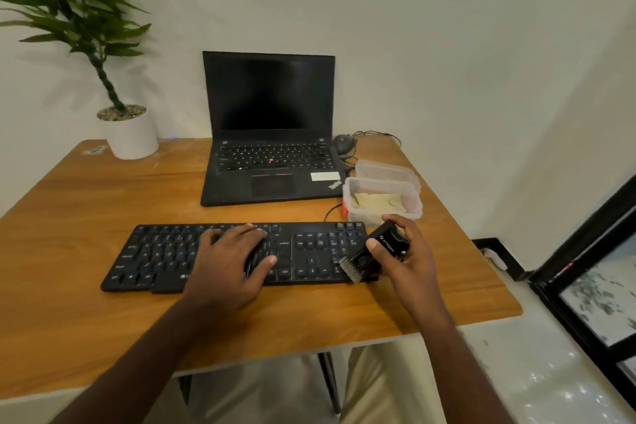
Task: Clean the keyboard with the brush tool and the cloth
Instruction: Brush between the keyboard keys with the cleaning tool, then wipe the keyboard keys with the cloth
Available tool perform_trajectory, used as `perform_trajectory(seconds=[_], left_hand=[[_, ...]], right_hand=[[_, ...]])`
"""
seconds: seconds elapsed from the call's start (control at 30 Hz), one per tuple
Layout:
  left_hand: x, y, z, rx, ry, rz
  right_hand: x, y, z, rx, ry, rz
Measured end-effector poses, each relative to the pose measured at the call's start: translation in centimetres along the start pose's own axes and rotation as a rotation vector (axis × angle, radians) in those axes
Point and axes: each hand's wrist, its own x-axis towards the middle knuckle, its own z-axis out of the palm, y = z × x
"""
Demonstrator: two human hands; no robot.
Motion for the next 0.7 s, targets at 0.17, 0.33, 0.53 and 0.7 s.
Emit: perform_trajectory(seconds=[0.17, 0.33, 0.53, 0.7], left_hand=[[4.3, 3.3, 1.5, -0.020, -0.038, 0.117], [7.0, 6.0, 3.0, -0.033, -0.071, 0.175], [9.5, 7.4, 4.4, -0.092, -0.078, 0.186], [10.5, 7.7, 5.0, -0.104, -0.077, 0.185]], right_hand=[[1.3, -0.5, -2.4, 0.188, 0.085, 0.143], [2.6, -0.5, -3.8, 0.336, 0.121, 0.262], [3.7, 0.4, -4.2, 0.329, 0.186, 0.283], [3.7, 1.2, -5.5, 0.127, 0.216, 0.227]])
